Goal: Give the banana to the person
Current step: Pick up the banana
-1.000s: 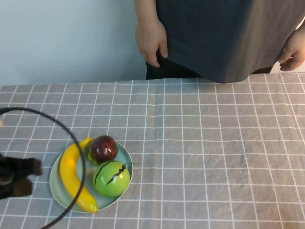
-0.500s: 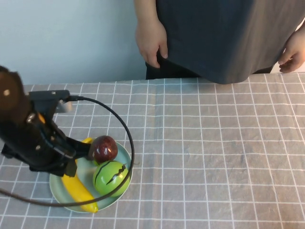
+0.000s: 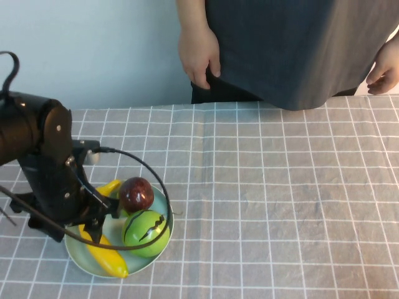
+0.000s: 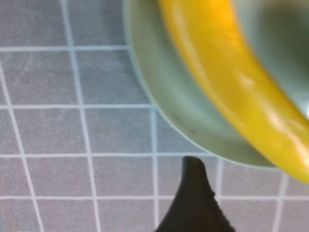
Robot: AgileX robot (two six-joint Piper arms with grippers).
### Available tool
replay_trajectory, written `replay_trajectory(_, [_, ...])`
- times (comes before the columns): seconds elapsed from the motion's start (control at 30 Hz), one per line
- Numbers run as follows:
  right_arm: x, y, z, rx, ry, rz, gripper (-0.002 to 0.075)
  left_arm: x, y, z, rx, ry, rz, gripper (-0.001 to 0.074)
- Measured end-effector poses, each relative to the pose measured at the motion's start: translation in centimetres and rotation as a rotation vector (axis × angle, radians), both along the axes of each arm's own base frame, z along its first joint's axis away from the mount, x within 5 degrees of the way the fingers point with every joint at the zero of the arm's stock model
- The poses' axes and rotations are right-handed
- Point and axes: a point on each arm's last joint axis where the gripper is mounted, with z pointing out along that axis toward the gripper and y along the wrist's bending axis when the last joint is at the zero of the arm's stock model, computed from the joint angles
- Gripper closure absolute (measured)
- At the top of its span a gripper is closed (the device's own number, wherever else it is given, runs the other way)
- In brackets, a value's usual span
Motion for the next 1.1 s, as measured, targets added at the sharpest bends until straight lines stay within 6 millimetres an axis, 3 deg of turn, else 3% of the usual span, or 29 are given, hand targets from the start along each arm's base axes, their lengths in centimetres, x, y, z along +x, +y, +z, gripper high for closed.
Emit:
replay_trajectory(0.17, [0.0, 0.0, 0.0, 0.0, 0.0, 0.0, 0.0733, 1.2, 0.8, -1.9, -0.017, 0.018, 0.051, 0.0287])
replay_trajectory(0.57, [0.0, 0.0, 0.0, 0.0, 0.0, 0.0, 0.0732, 2.3, 0.3, -2.4, -0.072, -0.065, 0.063, 0.0272])
replay_trajectory(0.9, [0.0, 0.0, 0.0, 0.0, 0.0, 0.0, 0.0733, 2.8, 0.2, -5.6, -0.045, 0.017, 0.076, 0.0269])
replay_trajectory(1.1, [0.0, 0.0, 0.0, 0.0, 0.0, 0.0, 0.0733, 3.2, 0.1, -6.1, -0.052, -0.004, 0.083, 0.0269])
